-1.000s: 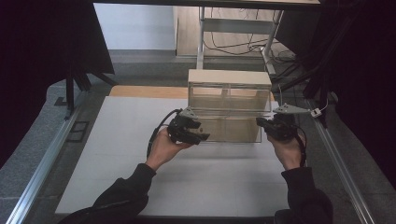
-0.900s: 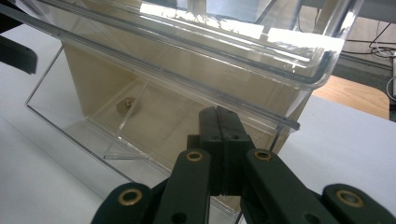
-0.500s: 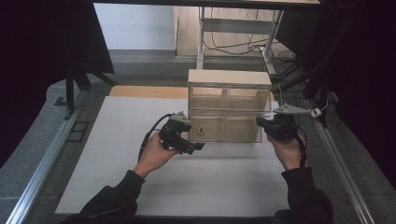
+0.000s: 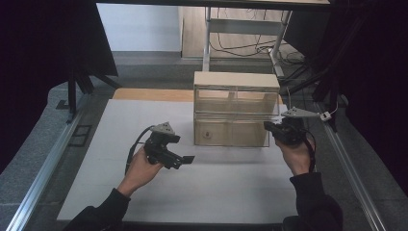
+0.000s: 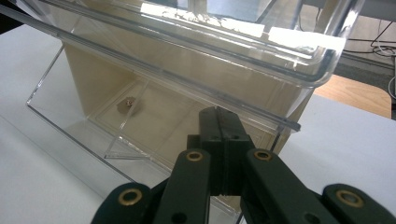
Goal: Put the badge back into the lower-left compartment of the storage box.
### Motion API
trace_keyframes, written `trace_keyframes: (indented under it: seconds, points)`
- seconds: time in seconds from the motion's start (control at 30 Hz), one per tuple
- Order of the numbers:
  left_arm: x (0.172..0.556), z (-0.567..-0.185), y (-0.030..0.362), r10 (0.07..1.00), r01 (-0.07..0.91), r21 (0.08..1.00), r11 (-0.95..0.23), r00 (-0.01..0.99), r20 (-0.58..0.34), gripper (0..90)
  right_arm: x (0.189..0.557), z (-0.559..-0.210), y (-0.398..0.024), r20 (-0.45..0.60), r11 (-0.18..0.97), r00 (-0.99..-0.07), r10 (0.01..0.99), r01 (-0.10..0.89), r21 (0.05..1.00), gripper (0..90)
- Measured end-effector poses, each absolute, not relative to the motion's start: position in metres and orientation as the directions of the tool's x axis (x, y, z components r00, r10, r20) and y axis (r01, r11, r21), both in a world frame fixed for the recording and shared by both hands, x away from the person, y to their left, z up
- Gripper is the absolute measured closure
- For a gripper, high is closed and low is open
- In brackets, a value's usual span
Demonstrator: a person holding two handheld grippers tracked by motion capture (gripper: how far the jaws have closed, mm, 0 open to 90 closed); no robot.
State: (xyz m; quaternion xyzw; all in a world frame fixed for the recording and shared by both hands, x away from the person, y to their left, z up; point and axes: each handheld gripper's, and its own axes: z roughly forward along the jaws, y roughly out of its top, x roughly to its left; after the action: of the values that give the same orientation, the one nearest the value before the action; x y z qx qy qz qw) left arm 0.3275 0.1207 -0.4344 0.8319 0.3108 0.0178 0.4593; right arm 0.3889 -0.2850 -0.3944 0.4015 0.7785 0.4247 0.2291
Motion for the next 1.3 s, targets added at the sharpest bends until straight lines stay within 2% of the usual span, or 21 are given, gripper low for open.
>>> trace_keyframes:
  seconds: [0.23, 0.6, 1.3]
  points:
    - [0.312, -0.433, 0.136, 0.508, 0.498, 0.787, -0.364, 0.814, -0.281, 0.0, 0.389, -0.395, -0.285, -0.015, 0.316, -0.572, 0.82, 0.43, 0.845, 89.8]
    - [0.282, -0.437, 0.161, 0.529, 0.504, 0.789, -0.353, 0.802, -0.276, 0.0, 0.388, -0.394, -0.286, -0.014, 0.315, -0.572, 0.82, 0.432, 0.845, 89.8]
    - [0.216, -0.461, 0.238, 0.674, 0.559, 0.789, -0.254, 0.687, -0.27, 0.0, 0.387, -0.394, -0.287, -0.01, 0.311, -0.572, 0.82, 0.431, 0.847, 89.8]
